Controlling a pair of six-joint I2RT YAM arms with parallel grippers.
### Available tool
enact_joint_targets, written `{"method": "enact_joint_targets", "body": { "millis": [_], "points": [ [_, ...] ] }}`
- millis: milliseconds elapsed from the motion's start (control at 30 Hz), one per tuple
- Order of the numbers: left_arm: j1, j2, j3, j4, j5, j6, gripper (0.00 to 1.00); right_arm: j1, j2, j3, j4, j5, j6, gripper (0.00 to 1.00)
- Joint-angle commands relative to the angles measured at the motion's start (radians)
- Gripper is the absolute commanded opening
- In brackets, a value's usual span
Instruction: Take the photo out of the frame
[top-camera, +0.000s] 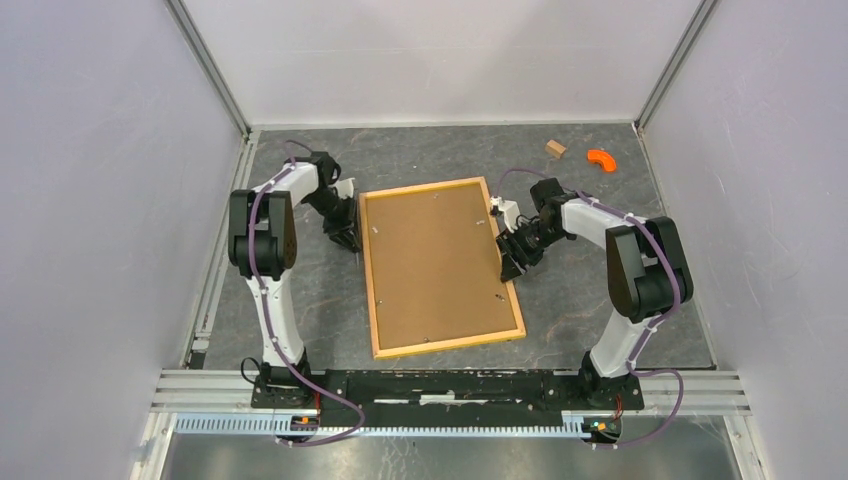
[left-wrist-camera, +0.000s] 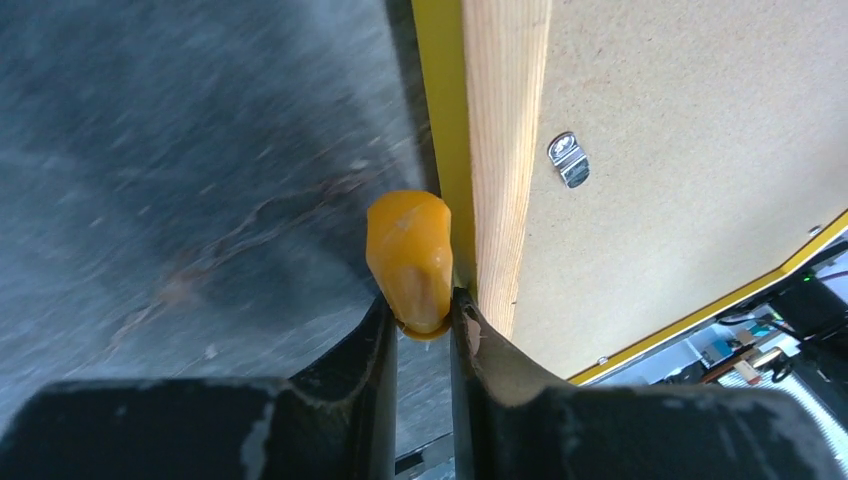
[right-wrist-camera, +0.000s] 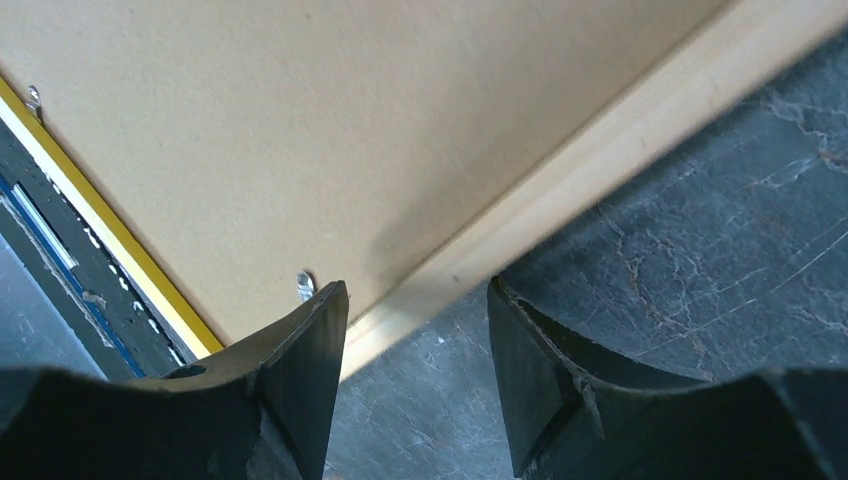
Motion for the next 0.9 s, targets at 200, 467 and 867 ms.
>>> {"method": "enact_joint_targets", "body": {
  "millis": [200, 467, 867],
  "points": [
    [-0.084, 0.158, 0.278, 0.154, 0.096, -0.096, 0.02, 0.001, 0.055, -0.011, 0.028, -0.024, 0.029, 0.6],
    [-0.046, 0.018, 0.296, 0.116, 0.052, -0.007, 0.02, -0.001, 0.06, 0.021, 0.063, -0.081, 0.065, 0.59],
    [-0.036, -0.551, -0.015, 0.326, 0.229, -0.156, 0.02, 0.105, -0.161, 0.22, 0.35, -0.08, 0.261, 0.72]
  ]
}}
